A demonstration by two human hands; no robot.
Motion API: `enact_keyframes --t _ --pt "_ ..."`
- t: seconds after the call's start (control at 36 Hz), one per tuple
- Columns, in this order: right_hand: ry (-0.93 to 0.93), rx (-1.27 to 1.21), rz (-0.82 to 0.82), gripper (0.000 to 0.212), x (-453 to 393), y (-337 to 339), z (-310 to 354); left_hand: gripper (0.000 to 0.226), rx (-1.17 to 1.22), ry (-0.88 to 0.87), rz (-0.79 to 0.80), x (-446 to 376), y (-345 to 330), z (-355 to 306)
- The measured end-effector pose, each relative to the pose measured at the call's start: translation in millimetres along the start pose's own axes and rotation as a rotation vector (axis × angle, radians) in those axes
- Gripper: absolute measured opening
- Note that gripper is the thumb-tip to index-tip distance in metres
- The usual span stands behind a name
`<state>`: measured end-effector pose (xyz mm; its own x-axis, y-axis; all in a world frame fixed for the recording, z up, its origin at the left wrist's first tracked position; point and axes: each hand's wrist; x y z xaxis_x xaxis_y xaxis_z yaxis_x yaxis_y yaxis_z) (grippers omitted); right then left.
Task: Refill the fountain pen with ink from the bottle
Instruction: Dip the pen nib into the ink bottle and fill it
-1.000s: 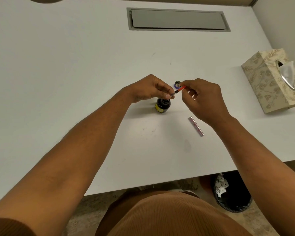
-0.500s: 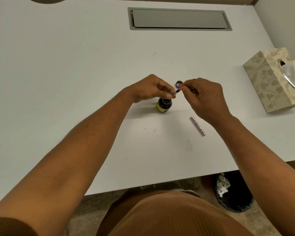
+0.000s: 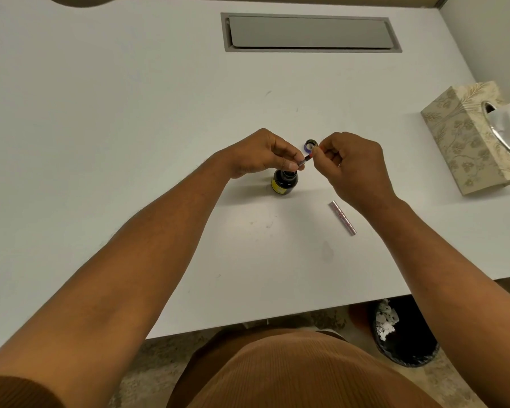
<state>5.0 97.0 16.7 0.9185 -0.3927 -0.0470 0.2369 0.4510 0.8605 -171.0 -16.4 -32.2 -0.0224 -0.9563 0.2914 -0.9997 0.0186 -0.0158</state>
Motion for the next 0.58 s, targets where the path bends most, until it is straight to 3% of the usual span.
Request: enact_keyframes --t 0.58 --pt "0.046 0.035 0.021 0.020 1.8 6.4 0.2 0.019 -0.013 0.004 -0.001 -1.0 2.3 1.1"
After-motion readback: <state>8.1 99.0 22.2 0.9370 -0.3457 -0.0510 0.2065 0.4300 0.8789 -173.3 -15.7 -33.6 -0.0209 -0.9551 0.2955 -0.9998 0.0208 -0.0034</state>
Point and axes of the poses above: each hand's wrist, its own x-axis away from the middle knuckle, its own y-axis out of the back of the hand, z = x × y, and after that the axes turned 13 degrees about z, right-handed
